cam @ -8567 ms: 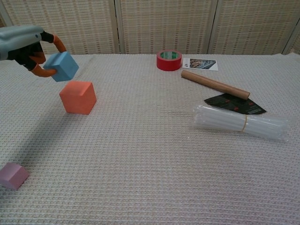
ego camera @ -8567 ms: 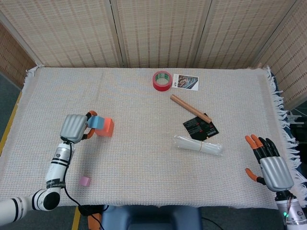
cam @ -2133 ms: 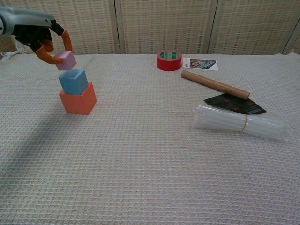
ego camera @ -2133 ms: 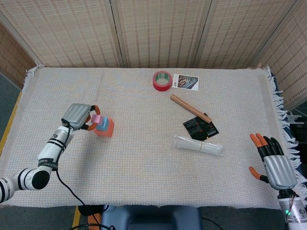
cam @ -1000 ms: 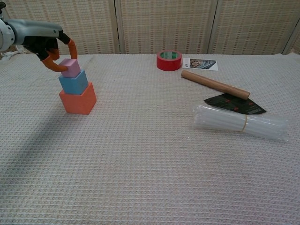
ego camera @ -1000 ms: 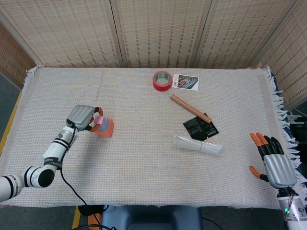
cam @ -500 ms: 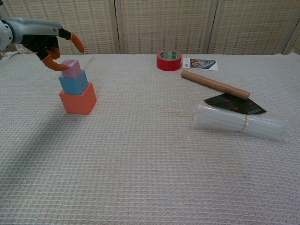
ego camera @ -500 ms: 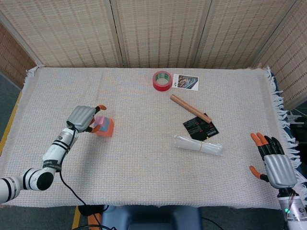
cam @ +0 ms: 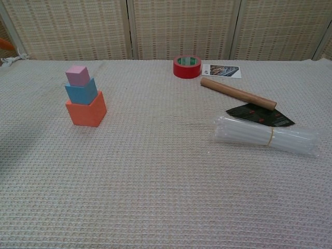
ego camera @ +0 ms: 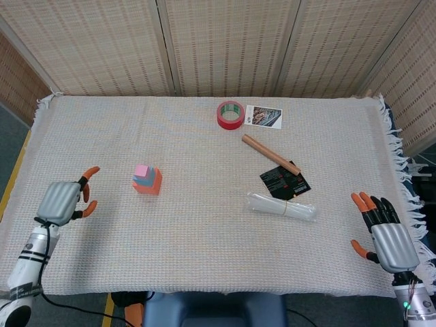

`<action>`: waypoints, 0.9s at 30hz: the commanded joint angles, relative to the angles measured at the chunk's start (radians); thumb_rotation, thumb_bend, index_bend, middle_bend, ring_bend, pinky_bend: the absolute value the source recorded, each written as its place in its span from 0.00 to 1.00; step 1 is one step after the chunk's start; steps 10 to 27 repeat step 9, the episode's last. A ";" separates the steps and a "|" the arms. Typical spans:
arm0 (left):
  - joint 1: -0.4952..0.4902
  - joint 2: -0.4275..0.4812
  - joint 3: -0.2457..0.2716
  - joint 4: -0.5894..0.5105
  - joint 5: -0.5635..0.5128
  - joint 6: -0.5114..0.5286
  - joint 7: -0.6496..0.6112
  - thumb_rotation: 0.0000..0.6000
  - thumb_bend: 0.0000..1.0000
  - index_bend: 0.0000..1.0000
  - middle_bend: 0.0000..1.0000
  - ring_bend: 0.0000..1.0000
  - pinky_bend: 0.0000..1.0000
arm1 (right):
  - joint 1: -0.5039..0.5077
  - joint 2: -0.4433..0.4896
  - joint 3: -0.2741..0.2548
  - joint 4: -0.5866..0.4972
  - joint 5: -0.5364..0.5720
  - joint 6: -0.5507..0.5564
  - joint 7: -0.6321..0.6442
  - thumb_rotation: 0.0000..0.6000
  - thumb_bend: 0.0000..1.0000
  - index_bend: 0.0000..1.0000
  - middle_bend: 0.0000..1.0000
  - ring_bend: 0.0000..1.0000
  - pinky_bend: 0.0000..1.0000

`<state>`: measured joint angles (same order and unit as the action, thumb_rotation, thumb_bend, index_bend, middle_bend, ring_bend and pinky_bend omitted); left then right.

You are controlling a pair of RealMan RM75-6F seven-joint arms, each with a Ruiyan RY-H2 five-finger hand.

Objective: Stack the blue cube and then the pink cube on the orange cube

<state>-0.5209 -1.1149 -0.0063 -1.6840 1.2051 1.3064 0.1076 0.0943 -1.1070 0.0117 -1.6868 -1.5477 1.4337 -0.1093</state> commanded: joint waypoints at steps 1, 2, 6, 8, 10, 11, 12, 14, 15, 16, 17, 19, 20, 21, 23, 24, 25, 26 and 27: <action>0.279 -0.097 0.114 0.131 0.215 0.348 -0.135 1.00 0.35 0.09 0.06 0.02 0.18 | -0.004 -0.004 -0.005 -0.003 -0.007 0.006 -0.006 1.00 0.15 0.00 0.00 0.00 0.00; 0.287 -0.104 0.116 0.141 0.223 0.360 -0.137 1.00 0.35 0.09 0.06 0.01 0.17 | -0.004 -0.005 -0.005 -0.003 -0.008 0.007 -0.007 1.00 0.15 0.00 0.00 0.00 0.00; 0.371 -0.123 0.149 0.176 0.294 0.454 -0.126 1.00 0.35 0.07 0.00 0.00 0.12 | -0.015 -0.015 -0.018 -0.008 -0.035 0.028 -0.022 1.00 0.15 0.00 0.00 0.00 0.00; 0.378 -0.112 0.148 0.169 0.301 0.445 -0.139 1.00 0.35 0.07 0.00 0.00 0.12 | -0.018 -0.015 -0.021 -0.009 -0.039 0.030 -0.025 1.00 0.16 0.00 0.00 0.00 0.00; 0.380 -0.105 0.146 0.166 0.306 0.437 -0.144 1.00 0.35 0.07 0.00 0.00 0.12 | -0.020 -0.015 -0.022 -0.009 -0.039 0.030 -0.028 1.00 0.16 0.00 0.00 0.00 0.00; 0.380 -0.105 0.146 0.166 0.306 0.437 -0.144 1.00 0.35 0.07 0.00 0.00 0.12 | -0.020 -0.015 -0.022 -0.009 -0.039 0.030 -0.028 1.00 0.16 0.00 0.00 0.00 0.00; 0.380 -0.105 0.146 0.166 0.306 0.437 -0.144 1.00 0.35 0.07 0.00 0.00 0.12 | -0.020 -0.015 -0.022 -0.009 -0.039 0.030 -0.028 1.00 0.16 0.00 0.00 0.00 0.00; 0.380 -0.105 0.146 0.166 0.306 0.437 -0.144 1.00 0.35 0.07 0.00 0.00 0.12 | -0.020 -0.015 -0.022 -0.009 -0.039 0.030 -0.028 1.00 0.16 0.00 0.00 0.00 0.00; 0.380 -0.105 0.146 0.166 0.306 0.437 -0.144 1.00 0.35 0.07 0.00 0.00 0.12 | -0.020 -0.015 -0.022 -0.009 -0.039 0.030 -0.028 1.00 0.16 0.00 0.00 0.00 0.00; 0.380 -0.105 0.146 0.166 0.306 0.437 -0.144 1.00 0.35 0.07 0.00 0.00 0.12 | -0.020 -0.015 -0.022 -0.009 -0.039 0.030 -0.028 1.00 0.16 0.00 0.00 0.00 0.00; 0.380 -0.105 0.146 0.166 0.306 0.437 -0.144 1.00 0.35 0.07 0.00 0.00 0.12 | -0.020 -0.015 -0.022 -0.009 -0.039 0.030 -0.028 1.00 0.16 0.00 0.00 0.00 0.00; 0.380 -0.105 0.146 0.166 0.306 0.437 -0.144 1.00 0.35 0.07 0.00 0.00 0.12 | -0.020 -0.015 -0.022 -0.009 -0.039 0.030 -0.028 1.00 0.16 0.00 0.00 0.00 0.00; 0.380 -0.105 0.146 0.166 0.306 0.437 -0.144 1.00 0.35 0.07 0.00 0.00 0.12 | -0.020 -0.015 -0.022 -0.009 -0.039 0.030 -0.028 1.00 0.16 0.00 0.00 0.00 0.00; 0.380 -0.105 0.146 0.166 0.306 0.437 -0.144 1.00 0.35 0.07 0.00 0.00 0.12 | -0.020 -0.015 -0.022 -0.009 -0.039 0.030 -0.028 1.00 0.16 0.00 0.00 0.00 0.00; 0.380 -0.105 0.146 0.166 0.306 0.437 -0.144 1.00 0.35 0.07 0.00 0.00 0.12 | -0.020 -0.015 -0.022 -0.009 -0.039 0.030 -0.028 1.00 0.16 0.00 0.00 0.00 0.00; 0.380 -0.105 0.146 0.166 0.306 0.437 -0.144 1.00 0.35 0.07 0.00 0.00 0.12 | -0.020 -0.015 -0.022 -0.009 -0.039 0.030 -0.028 1.00 0.16 0.00 0.00 0.00 0.00; 0.380 -0.105 0.146 0.166 0.306 0.437 -0.144 1.00 0.35 0.07 0.00 0.00 0.12 | -0.020 -0.015 -0.022 -0.009 -0.039 0.030 -0.028 1.00 0.16 0.00 0.00 0.00 0.00; 0.380 -0.105 0.146 0.166 0.306 0.437 -0.144 1.00 0.35 0.07 0.00 0.00 0.12 | -0.020 -0.015 -0.022 -0.009 -0.039 0.030 -0.028 1.00 0.16 0.00 0.00 0.00 0.00; 0.380 -0.105 0.146 0.166 0.306 0.437 -0.144 1.00 0.35 0.07 0.00 0.00 0.12 | -0.020 -0.015 -0.022 -0.009 -0.039 0.030 -0.028 1.00 0.16 0.00 0.00 0.00 0.00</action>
